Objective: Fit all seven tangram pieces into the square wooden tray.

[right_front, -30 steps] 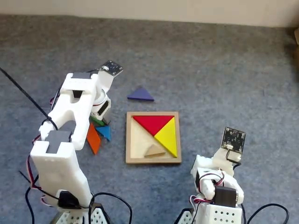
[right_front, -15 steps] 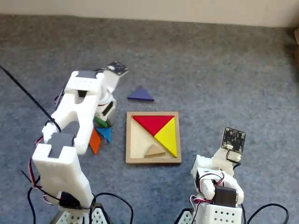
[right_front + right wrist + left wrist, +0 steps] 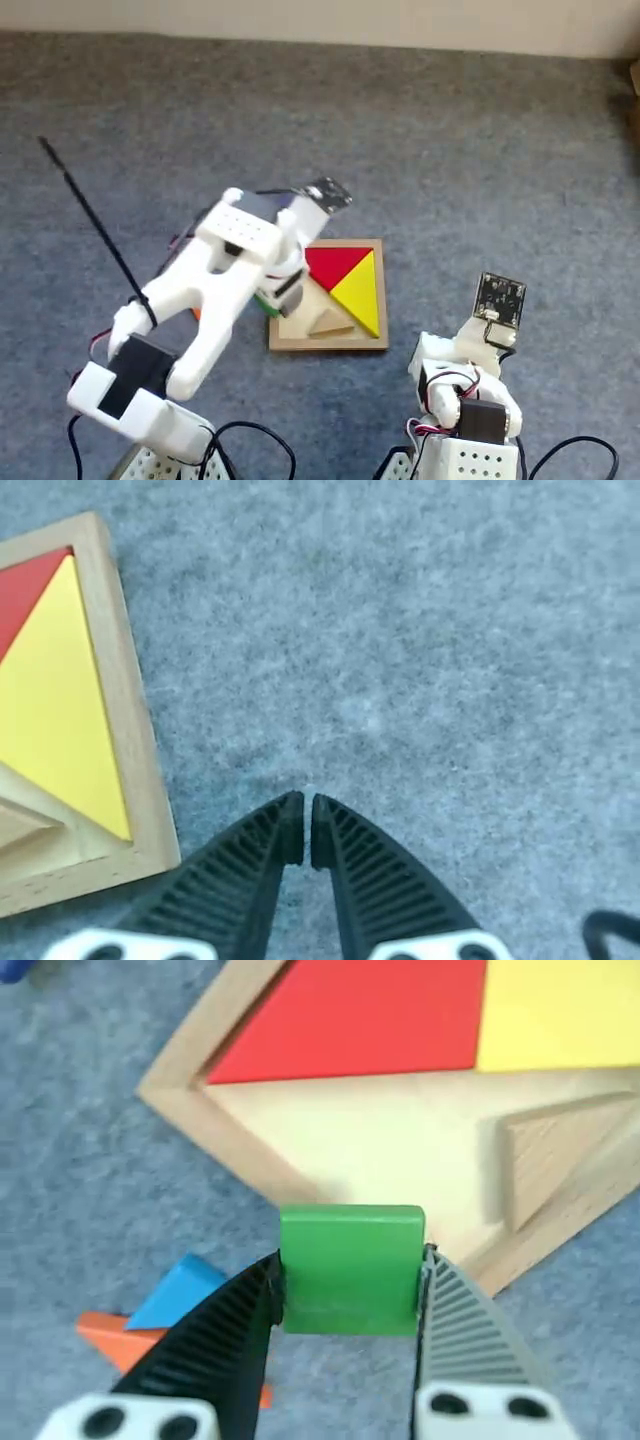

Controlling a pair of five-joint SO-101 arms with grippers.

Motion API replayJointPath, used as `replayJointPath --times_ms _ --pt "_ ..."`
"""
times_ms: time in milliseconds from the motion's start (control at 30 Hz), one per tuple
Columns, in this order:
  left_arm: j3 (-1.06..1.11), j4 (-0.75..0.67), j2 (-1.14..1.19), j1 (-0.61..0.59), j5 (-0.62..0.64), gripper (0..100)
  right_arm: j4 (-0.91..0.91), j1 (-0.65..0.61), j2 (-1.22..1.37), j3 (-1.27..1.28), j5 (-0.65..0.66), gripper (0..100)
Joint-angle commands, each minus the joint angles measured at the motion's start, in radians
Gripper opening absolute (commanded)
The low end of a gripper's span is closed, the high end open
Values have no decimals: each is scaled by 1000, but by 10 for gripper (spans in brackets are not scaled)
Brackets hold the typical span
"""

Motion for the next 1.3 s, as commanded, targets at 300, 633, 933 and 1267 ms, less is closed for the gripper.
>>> replayJointPath --times_ms 300,633,933,1267 --pt "15 -64 -51 101 107 49 8 4 -22 134 6 33" --pt "7 -61 -61 96 209 210 8 4 -22 134 6 33" --pt "4 -61 -64 101 209 213 8 4 -22 134 6 33" --pt "-21 -60 -64 91 215 252 8 4 -22 134 6 33"
